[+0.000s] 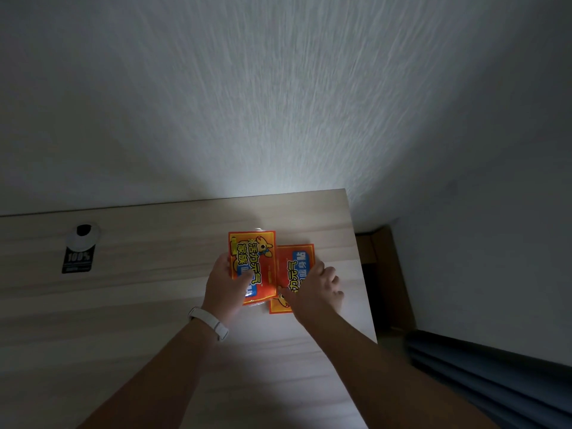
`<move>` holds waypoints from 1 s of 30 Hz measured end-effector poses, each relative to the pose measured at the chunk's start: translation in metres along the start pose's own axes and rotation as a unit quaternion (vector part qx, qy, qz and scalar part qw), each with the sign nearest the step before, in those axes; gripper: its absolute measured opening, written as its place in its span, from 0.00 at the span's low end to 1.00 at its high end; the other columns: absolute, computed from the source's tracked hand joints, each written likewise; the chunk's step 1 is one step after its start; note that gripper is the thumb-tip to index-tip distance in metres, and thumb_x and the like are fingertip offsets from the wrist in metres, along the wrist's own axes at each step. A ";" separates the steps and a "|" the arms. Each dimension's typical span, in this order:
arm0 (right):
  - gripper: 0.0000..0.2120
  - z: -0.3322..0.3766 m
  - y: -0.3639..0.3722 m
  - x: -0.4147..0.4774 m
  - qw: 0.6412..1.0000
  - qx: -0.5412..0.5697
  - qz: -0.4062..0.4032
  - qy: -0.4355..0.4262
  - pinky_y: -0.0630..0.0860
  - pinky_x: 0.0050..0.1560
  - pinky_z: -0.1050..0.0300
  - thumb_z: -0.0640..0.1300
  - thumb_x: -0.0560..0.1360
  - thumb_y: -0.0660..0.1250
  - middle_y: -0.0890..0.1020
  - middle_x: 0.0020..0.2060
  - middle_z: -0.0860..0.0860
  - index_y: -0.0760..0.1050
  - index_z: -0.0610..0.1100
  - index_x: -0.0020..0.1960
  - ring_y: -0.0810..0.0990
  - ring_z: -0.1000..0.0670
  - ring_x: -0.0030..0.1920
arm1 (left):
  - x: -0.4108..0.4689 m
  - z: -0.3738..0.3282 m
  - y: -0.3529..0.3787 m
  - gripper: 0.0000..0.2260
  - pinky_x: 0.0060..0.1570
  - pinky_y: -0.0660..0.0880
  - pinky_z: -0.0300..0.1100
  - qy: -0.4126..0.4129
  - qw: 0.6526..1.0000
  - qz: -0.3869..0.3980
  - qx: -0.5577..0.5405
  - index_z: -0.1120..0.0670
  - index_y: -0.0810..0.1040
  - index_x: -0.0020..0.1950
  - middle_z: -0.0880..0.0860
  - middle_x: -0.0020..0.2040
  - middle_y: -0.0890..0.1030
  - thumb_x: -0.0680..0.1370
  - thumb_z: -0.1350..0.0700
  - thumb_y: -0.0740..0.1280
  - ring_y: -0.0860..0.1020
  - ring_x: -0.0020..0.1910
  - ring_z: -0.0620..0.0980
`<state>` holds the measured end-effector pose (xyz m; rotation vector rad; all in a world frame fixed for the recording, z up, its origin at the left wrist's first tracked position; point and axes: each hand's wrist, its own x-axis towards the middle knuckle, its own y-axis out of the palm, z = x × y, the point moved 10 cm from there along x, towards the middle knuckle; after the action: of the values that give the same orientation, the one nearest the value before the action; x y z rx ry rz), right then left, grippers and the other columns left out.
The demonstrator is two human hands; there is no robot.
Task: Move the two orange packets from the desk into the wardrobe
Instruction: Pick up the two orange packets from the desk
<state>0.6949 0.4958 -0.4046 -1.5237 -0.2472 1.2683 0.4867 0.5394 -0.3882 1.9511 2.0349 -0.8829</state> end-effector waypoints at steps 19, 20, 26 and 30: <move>0.05 -0.010 -0.007 0.000 0.950 0.298 0.083 -0.039 0.81 0.40 0.55 0.43 0.74 0.68 0.84 0.42 0.52 0.75 0.49 0.50 0.84 0.52 0.42 | -0.013 -0.001 -0.030 0.12 0.35 0.77 0.36 -0.007 1.000 -0.021 -0.003 0.55 0.73 0.57 0.53 0.50 0.81 0.75 0.61 0.68 0.82 0.44 0.48; 0.05 -0.014 -0.014 -0.002 0.942 0.322 0.081 -0.039 0.82 0.41 0.55 0.43 0.75 0.69 0.84 0.42 0.52 0.75 0.49 0.49 0.84 0.52 0.42 | -0.016 -0.003 -0.031 0.12 0.34 0.77 0.34 -0.006 1.000 -0.022 -0.002 0.55 0.73 0.57 0.52 0.50 0.81 0.75 0.61 0.68 0.82 0.43 0.48; 0.11 -0.029 -0.058 -0.024 0.896 0.438 0.069 -0.040 0.81 0.38 0.58 0.42 0.75 0.71 0.85 0.46 0.51 0.72 0.47 0.54 0.86 0.52 0.42 | -0.038 -0.017 -0.030 0.12 0.37 0.80 0.41 0.004 1.000 -0.024 -0.021 0.54 0.74 0.55 0.53 0.50 0.82 0.74 0.60 0.70 0.83 0.43 0.50; 0.12 -0.030 -0.085 -0.047 0.868 0.489 0.056 -0.058 0.83 0.39 0.57 0.42 0.75 0.73 0.86 0.45 0.51 0.73 0.48 0.55 0.87 0.52 0.42 | -0.061 -0.034 -0.028 0.12 0.44 0.82 0.52 0.011 0.998 -0.013 -0.059 0.52 0.75 0.55 0.54 0.51 0.83 0.73 0.60 0.70 0.84 0.44 0.53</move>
<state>0.7373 0.4785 -0.3145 -0.5843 0.3832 1.2729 0.4763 0.5071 -0.3217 1.8854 2.0782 -0.7325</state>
